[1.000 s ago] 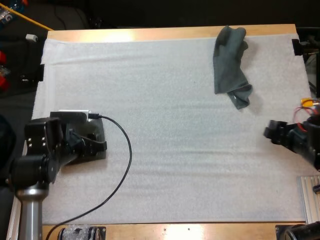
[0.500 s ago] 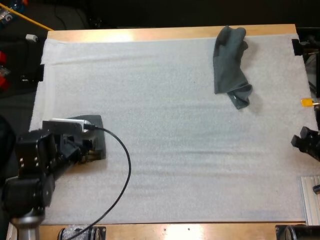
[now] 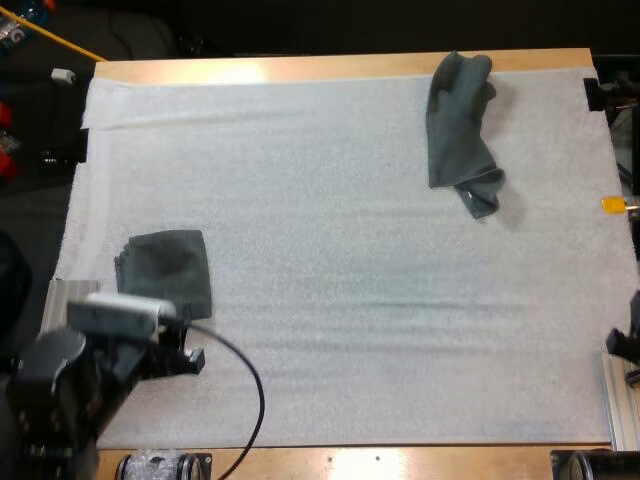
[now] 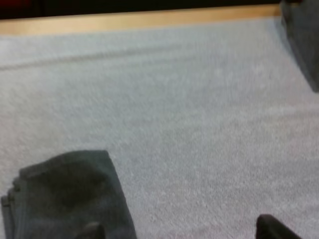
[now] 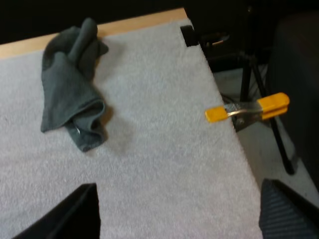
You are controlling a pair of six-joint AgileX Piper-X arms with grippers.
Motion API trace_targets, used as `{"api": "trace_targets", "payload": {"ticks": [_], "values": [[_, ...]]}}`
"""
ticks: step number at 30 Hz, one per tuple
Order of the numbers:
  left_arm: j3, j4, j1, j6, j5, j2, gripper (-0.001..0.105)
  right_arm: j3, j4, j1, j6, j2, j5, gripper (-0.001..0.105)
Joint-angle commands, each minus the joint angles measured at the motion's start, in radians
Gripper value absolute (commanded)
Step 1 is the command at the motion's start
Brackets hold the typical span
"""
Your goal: Pick towel from pile, fold and stack
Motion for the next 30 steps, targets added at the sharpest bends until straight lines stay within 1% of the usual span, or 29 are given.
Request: {"api": "trace_targets", "payload": {"ticks": [1,4,6,11,21,27,30], "values": [[-0.001,0.014,-0.007,0.001,-0.008,-0.026,0.058,-0.002,0.023,-0.004,-0.013,-0.022,0.005,0.064],[-0.001,0.048,-0.007,0.01,-0.009,-0.101,0.058,-0.002,0.059,-0.004,-0.013,-0.08,0.005,0.064],[-0.001,0.072,-0.007,0.043,-0.011,-0.152,0.058,-0.002,0.081,-0.004,-0.013,-0.119,0.005,0.064],[-0.001,0.137,-0.007,0.09,-0.024,-0.258,0.058,-0.002,0.098,-0.004,-0.005,-0.205,0.005,0.064],[-0.003,0.223,-0.007,0.099,-0.024,-0.47,0.058,-0.002,0.148,-0.004,-0.005,-0.387,0.005,0.064],[-0.003,0.332,-0.007,0.101,-0.029,-0.57,0.058,-0.013,0.215,-0.004,0.017,-0.395,-0.005,0.064],[0.002,0.38,-0.007,0.113,-0.03,-0.569,0.058,-0.012,0.215,-0.004,0.025,-0.395,-0.009,0.064]]}}
